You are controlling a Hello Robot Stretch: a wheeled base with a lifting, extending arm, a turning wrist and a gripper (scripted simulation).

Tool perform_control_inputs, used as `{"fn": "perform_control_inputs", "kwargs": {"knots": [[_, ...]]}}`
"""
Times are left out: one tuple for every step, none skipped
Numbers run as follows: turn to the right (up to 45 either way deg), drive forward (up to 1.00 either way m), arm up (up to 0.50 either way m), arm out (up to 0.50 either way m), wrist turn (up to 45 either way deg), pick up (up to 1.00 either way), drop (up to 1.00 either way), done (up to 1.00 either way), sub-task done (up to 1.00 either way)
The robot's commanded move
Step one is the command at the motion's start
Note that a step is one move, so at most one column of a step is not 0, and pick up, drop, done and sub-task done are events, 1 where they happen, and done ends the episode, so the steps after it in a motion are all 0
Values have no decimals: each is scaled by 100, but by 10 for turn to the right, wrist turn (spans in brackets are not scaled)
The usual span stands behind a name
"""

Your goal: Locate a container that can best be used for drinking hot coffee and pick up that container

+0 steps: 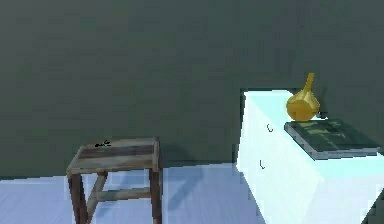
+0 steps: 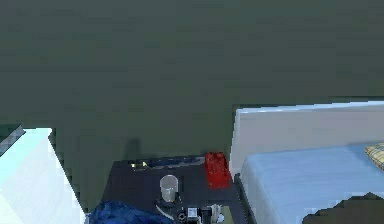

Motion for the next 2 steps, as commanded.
{"fn": "perform_control_inputs", "kwargs": {"knots": [[0,0,10,0,0,0,0,0,0],[0,0,0,0,0,0,0,100,0]]}}
